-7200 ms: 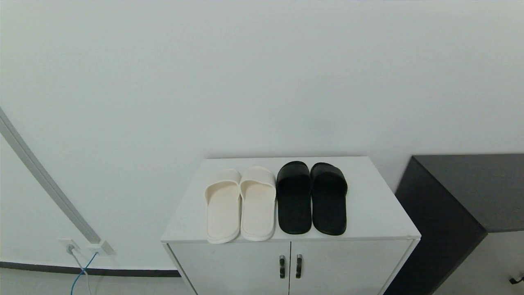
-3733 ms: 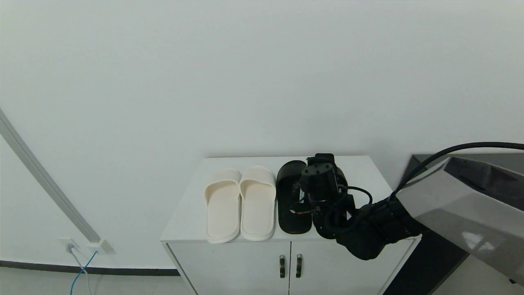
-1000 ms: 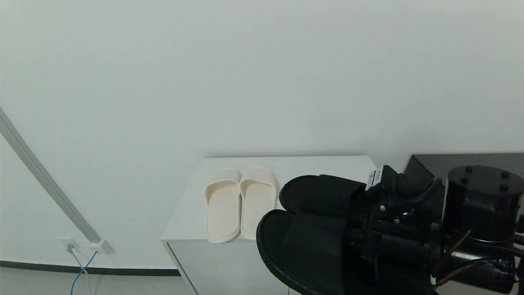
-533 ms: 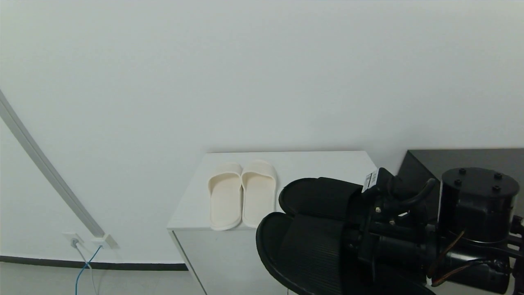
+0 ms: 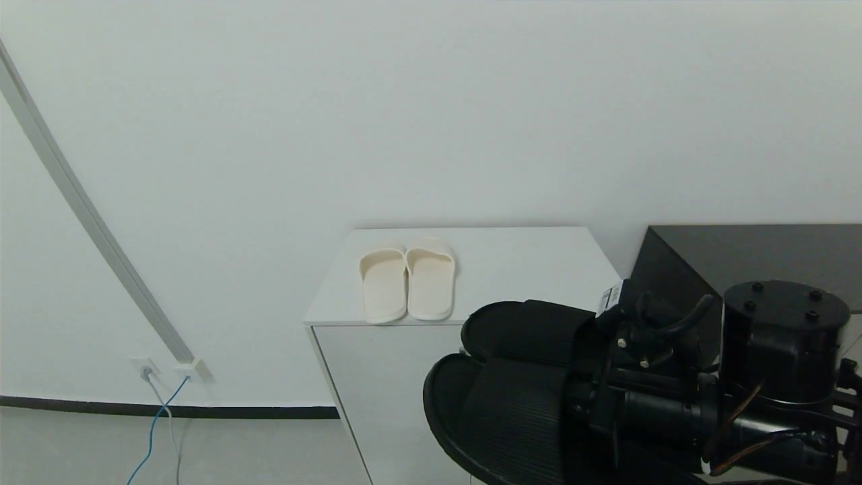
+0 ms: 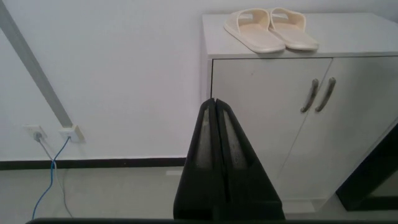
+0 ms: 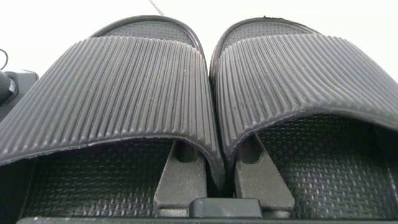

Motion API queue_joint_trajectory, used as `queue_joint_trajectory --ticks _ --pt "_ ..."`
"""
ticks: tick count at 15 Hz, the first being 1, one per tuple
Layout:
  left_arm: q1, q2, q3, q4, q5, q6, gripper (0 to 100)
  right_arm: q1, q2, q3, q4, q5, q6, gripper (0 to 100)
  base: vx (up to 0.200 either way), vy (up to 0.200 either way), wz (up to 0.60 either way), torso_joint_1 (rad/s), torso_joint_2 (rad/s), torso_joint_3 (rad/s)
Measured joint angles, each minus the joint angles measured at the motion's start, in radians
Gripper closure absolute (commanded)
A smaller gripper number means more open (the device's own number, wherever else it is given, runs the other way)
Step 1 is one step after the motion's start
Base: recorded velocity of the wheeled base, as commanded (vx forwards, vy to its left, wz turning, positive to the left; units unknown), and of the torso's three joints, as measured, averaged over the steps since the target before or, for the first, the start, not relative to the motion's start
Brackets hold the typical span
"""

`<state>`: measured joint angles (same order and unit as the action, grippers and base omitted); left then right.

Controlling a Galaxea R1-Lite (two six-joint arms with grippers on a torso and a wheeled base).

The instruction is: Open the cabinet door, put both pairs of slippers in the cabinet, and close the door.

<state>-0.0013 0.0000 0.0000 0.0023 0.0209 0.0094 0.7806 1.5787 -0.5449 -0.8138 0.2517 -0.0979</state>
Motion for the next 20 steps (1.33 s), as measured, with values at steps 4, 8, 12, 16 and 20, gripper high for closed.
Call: queue_joint_trajectory --ticks 4,8,12,16,20 --pt "-0.001 0.000 0.000 0.001 0.001 0.000 100 0.000 0.002 0.012 -0.002 -0.003 0.000 100 0.000 0.000 0.00 0.000 0.00 0.000" --pt "0.000 0.000 0.000 0.000 0.001 -0.002 100 0.000 0.006 0.018 -0.003 -0.001 -0.002 100 0.000 0.000 0.00 0.000 0.00 0.000" --pt "0.000 0.000 0.000 0.001 0.002 -0.002 100 0.000 0.007 0.021 -0.003 -0.001 -0.003 100 0.000 0.000 0.00 0.000 0.00 0.000" --pt "0.000 0.000 0.000 0.000 0.002 -0.006 100 0.002 0.007 0.024 -0.004 -0.001 -0.026 100 0.000 0.000 0.00 -0.025 0.05 0.032" --pt "0.000 0.000 -0.001 0.001 0.000 -0.006 0 0.004 0.007 0.031 -0.004 0.000 -0.034 100 0.000 0.000 0.00 -0.149 0.34 0.189"
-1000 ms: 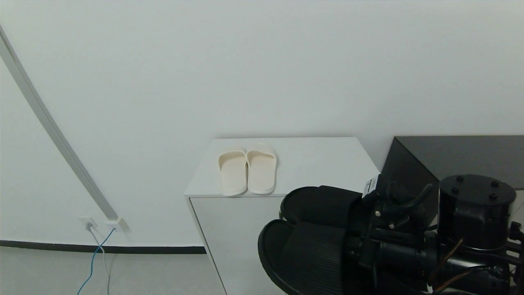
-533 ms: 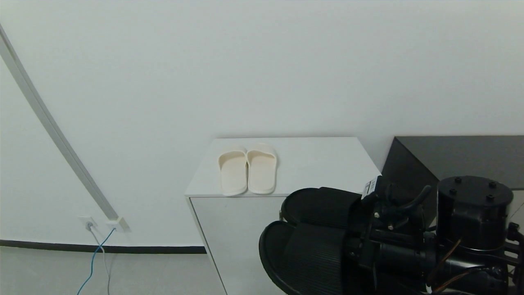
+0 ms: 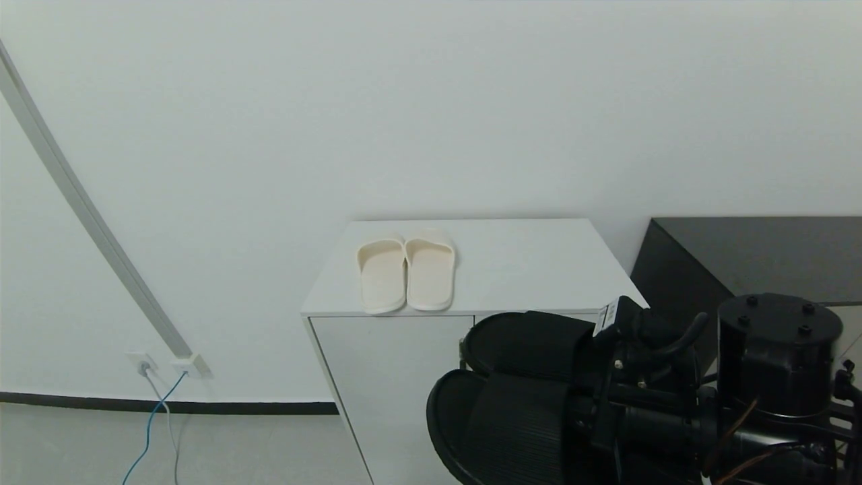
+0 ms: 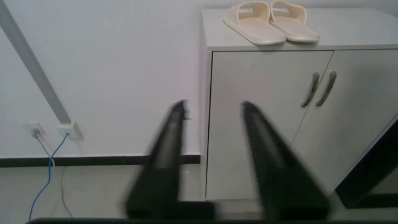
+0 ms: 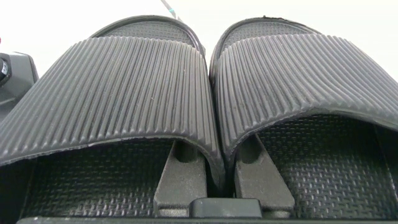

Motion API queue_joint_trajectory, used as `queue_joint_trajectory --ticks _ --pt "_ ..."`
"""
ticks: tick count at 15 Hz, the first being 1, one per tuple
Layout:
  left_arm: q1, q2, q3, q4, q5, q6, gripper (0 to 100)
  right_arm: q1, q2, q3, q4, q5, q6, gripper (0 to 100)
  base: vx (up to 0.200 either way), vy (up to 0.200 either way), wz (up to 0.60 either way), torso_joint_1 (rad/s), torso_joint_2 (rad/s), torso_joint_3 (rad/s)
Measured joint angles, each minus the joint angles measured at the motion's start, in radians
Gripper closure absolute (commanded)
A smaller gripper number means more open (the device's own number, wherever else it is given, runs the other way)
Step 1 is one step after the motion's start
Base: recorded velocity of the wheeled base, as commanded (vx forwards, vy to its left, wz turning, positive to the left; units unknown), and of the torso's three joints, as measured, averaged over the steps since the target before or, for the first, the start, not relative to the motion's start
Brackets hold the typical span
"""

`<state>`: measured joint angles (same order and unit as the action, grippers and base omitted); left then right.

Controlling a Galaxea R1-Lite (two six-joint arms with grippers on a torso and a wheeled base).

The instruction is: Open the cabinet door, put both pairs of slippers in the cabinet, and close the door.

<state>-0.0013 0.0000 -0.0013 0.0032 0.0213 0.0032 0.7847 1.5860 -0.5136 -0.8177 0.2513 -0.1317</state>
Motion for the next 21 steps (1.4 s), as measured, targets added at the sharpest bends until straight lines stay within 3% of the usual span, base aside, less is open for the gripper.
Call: queue_joint_trajectory --ticks 21 --pt "0.000 0.000 0.000 0.000 0.000 -0.005 0 0.000 0.007 0.034 0.000 0.003 -0.036 100 0.000 0.000 0.00 -0.193 0.49 0.294"
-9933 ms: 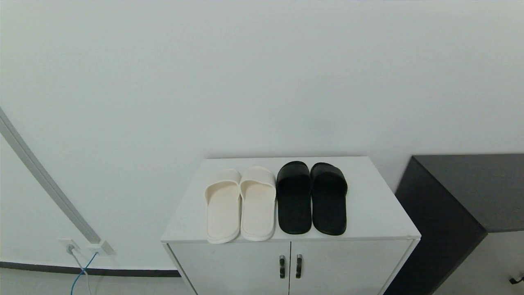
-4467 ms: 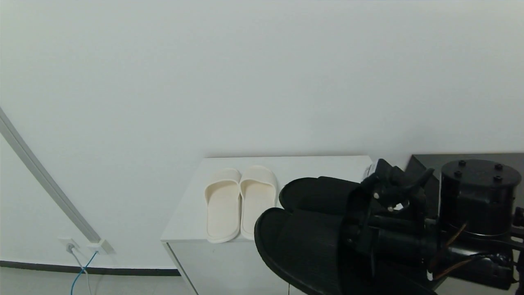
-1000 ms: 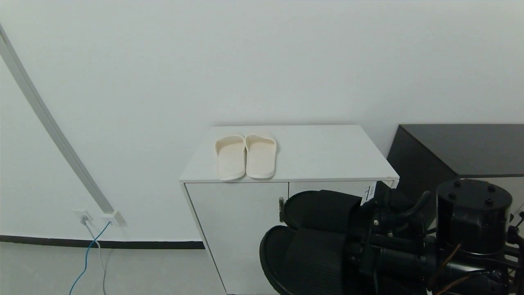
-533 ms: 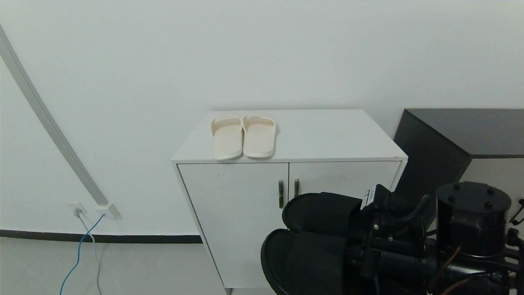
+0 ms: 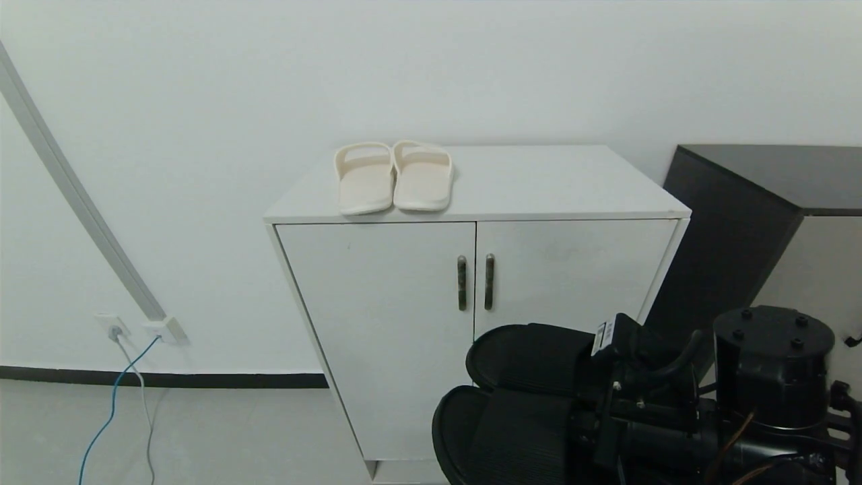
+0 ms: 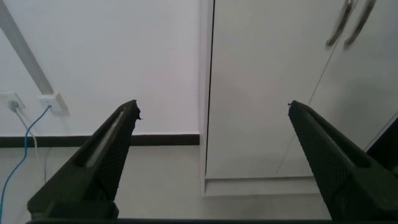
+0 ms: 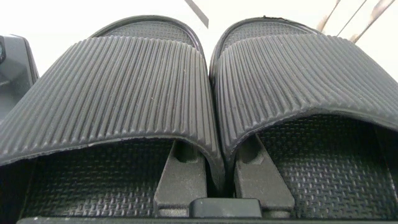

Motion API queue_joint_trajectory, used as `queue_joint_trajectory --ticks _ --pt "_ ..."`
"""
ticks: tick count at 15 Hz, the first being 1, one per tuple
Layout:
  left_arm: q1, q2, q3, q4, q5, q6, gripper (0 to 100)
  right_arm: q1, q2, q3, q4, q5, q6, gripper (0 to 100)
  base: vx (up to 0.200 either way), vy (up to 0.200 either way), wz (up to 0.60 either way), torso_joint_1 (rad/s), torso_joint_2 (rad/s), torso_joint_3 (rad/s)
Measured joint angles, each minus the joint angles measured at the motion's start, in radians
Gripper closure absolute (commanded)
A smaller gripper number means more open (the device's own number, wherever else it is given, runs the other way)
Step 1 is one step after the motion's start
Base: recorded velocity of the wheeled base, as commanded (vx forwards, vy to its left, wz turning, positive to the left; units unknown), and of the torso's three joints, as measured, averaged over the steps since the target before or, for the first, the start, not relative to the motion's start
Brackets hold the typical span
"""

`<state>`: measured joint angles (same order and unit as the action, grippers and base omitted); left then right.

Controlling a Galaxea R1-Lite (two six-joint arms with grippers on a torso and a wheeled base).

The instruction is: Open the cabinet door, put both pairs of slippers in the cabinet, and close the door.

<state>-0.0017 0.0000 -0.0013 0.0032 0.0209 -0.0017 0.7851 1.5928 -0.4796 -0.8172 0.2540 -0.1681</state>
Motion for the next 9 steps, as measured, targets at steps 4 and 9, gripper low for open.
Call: queue_joint_trajectory --ticks 4,9 --pt "0.000 0.000 0.000 0.000 -0.001 0.003 0 0.000 0.005 0.002 0.000 0.000 0.000 100 0.000 0.000 0.00 -0.138 0.47 0.336" --pt "0.000 0.001 0.000 0.002 -0.010 0.015 0 0.000 0.006 0.008 -0.008 -0.001 0.000 100 0.000 0.000 0.00 -0.099 0.45 0.355"
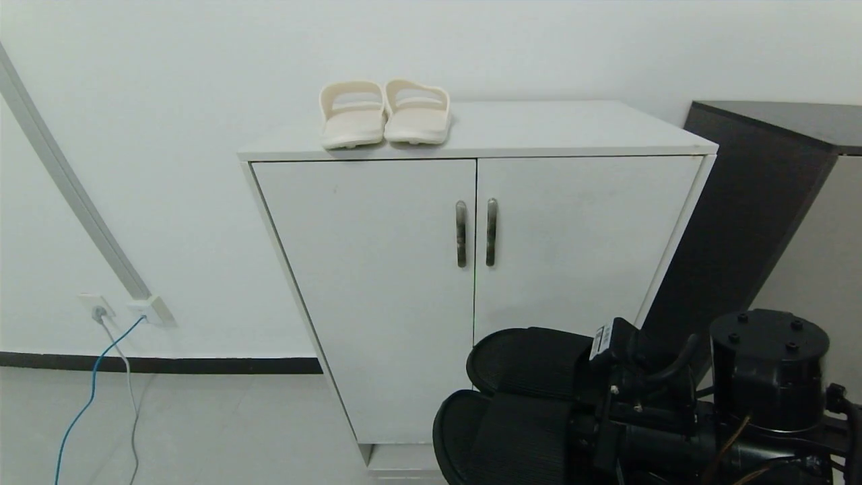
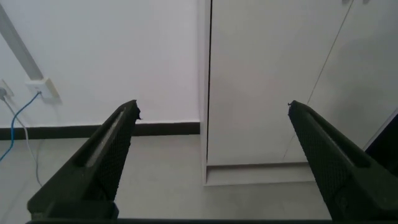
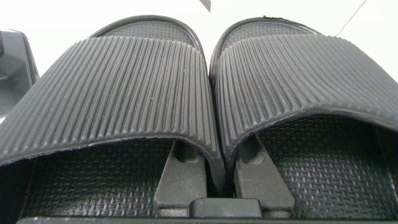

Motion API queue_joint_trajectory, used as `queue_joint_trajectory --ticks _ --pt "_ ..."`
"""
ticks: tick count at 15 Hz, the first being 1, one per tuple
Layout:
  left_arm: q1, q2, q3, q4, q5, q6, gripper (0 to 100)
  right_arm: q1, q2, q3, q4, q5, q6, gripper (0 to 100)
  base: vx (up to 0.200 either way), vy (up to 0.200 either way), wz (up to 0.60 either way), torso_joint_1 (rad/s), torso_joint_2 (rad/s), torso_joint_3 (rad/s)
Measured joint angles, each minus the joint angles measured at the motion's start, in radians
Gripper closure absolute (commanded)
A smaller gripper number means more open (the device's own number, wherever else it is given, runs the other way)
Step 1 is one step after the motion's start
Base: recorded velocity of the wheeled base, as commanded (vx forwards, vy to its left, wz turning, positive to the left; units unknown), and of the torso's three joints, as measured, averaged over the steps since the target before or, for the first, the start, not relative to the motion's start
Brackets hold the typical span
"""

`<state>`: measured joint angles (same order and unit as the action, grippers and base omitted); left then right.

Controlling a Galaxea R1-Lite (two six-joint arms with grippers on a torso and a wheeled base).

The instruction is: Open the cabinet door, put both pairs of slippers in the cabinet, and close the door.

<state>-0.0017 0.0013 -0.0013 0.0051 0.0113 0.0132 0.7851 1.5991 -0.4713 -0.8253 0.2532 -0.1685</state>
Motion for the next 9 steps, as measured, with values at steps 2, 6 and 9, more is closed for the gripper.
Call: queue_joint_trajectory --ticks 2,6,9 --pt "0.000 0.009 0.000 0.001 0.000 -0.001 0 0.000 0.000 0.008 -0.021 -0.001 0.000 100 0.000 0.000 0.00 -0.041 0.45 0.383" --pt "0.000 0.035 -0.001 0.000 0.001 0.000 0 0.000 0.001 0.018 -0.033 -0.003 0.000 100 0.000 0.000 0.00 -0.013 0.38 0.364" --pt "-0.005 0.054 -0.051 0.001 -0.033 -0.003 0 0.000 0.002 0.023 -0.035 -0.003 -0.004 100 0.000 0.000 0.00 0.002 0.09 0.074"
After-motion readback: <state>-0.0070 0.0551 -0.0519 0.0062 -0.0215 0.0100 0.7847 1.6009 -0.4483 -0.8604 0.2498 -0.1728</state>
